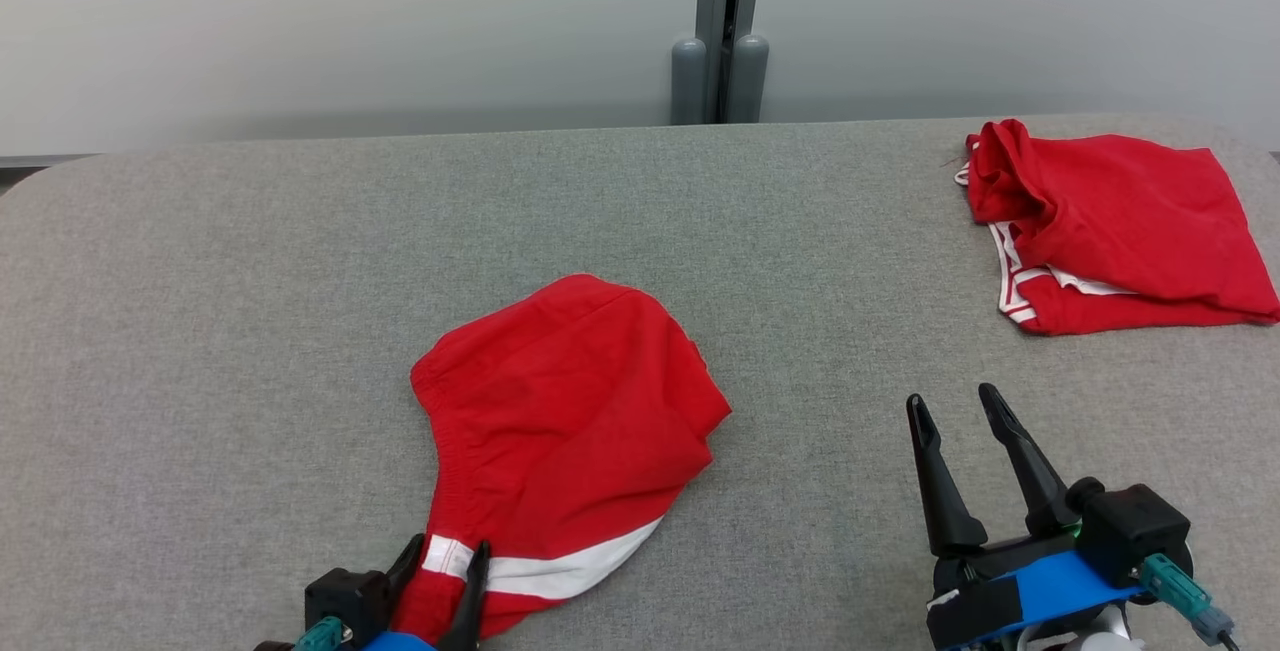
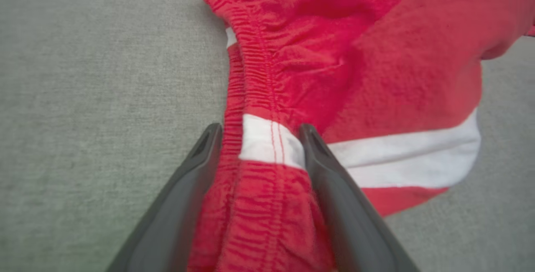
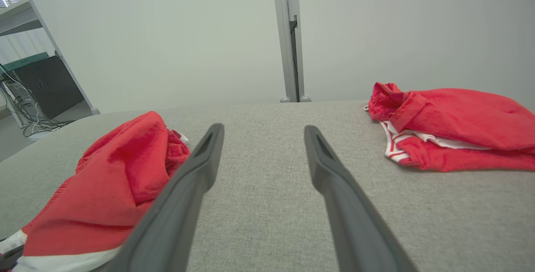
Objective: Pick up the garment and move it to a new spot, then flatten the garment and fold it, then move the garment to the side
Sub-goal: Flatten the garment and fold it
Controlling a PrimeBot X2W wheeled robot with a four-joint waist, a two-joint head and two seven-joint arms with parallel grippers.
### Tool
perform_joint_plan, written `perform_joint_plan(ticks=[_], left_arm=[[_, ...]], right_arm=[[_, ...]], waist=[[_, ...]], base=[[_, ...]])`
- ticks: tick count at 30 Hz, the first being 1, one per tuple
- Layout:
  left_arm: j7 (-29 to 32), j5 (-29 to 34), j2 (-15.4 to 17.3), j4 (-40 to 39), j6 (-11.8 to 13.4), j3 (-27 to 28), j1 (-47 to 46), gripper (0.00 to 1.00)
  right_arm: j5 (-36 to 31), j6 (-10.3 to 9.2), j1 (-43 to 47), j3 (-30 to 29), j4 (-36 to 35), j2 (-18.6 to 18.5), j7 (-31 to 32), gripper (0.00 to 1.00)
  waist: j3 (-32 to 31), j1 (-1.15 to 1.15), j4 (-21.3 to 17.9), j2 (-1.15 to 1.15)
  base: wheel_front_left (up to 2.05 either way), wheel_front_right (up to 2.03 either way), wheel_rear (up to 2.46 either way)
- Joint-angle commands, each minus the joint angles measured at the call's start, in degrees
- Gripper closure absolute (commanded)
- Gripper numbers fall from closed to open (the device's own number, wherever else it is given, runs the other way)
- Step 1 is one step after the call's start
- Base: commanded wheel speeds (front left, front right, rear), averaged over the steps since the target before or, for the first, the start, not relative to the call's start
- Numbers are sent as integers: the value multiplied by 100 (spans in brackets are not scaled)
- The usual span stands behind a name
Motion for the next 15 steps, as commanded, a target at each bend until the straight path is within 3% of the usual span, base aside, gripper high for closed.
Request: perform_joint_plan(ticks=[1,5,6,9,11,12,15], left_arm=[[-10,-44,-21,20,-7,-66,-88,0],[-4,-102,-44,-9,-7,-278,-90,0],[-4,-120,-56,-28,-7,-318,-97,4],[-4,-140,-63,-131,-7,-437,-133,36],[-5,-171,-54,-155,-7,-498,-143,92],[-5,-182,-50,-172,-7,-524,-156,100],[-6,-204,-41,-249,-7,-533,-221,100]], right_arm=[[-31,1,-60,-4,-8,-3,-17,0],[-31,1,-81,2,-18,1,-17,0],[-32,1,-83,2,-24,2,-17,0],[-40,1,-74,2,-36,4,-17,0],[-45,1,-70,0,-34,5,-17,0],[-45,1,-70,1,-32,5,-17,0],[-46,1,-80,21,-27,7,-17,0]], waist=[[3,0,5,0],[12,0,13,0],[12,0,15,0],[23,0,18,0],[26,0,22,0],[26,0,22,0],[33,0,9,0]], base=[[0,0,0],[0,0,0],[0,0,0],[0,0,0],[0,0,0],[0,0,0],[0,0,0]])
